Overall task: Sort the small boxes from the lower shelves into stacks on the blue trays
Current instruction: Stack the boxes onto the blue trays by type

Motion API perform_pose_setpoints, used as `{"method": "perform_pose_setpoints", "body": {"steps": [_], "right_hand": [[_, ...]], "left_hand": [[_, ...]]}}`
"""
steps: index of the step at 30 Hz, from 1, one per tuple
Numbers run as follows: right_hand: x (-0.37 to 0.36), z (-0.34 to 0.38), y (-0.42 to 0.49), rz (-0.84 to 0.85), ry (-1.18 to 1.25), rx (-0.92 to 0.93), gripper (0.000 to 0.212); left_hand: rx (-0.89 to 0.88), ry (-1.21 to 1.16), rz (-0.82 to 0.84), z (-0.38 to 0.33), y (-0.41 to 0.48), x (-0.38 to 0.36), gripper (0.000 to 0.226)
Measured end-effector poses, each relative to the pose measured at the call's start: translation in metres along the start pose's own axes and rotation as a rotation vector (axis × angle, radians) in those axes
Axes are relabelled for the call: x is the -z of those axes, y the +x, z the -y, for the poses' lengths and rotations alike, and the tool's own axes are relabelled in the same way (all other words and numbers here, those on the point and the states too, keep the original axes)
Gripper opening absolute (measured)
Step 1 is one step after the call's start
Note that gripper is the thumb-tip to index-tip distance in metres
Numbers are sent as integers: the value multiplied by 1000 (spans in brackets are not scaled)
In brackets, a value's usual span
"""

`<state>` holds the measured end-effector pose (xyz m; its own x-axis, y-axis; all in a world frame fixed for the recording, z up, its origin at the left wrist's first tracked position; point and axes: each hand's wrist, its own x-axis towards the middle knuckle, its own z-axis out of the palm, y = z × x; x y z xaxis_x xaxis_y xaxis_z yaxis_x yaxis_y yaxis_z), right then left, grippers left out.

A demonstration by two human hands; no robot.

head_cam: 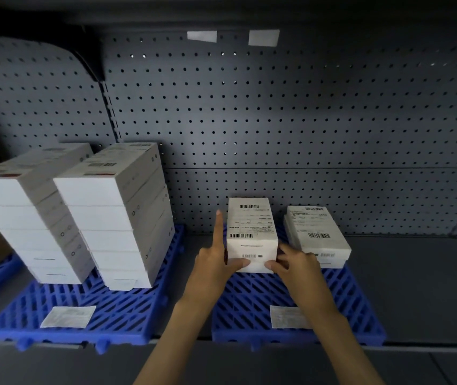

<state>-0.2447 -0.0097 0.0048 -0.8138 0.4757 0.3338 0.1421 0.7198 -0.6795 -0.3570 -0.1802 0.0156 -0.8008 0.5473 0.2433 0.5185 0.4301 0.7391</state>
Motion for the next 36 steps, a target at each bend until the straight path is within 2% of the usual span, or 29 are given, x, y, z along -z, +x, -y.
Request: {"method": "perform_pose_setpoints", "body": {"steps": [3,5,11,14,20,26,32,36], "right_hand": [[8,8,-2,5,120,-6,82],[10,11,0,14,123,33,86],[19,11,12,62,-7,69,69],[22,11,14,52,-1,63,67],[20,12,17,54,-70,55,67],[21,16,17,55,-152,85,68],[18,15,16,49,-253,124,69],[13,9,12,52,-92,47,72]], "left_hand": [[-87,-56,1,-5,0,11,118],[-146,-47,19,-8,5,15,109],[-153,149,102,-16,20,28,85],[-137,253,114,-22,24,31,87],[-90,298,142,-24,24,30,95],[-90,278,119,-16,26,25,96],[-101,163,68,-7,26,22,99],[-115,42,0,-1,14,17,100]]}}
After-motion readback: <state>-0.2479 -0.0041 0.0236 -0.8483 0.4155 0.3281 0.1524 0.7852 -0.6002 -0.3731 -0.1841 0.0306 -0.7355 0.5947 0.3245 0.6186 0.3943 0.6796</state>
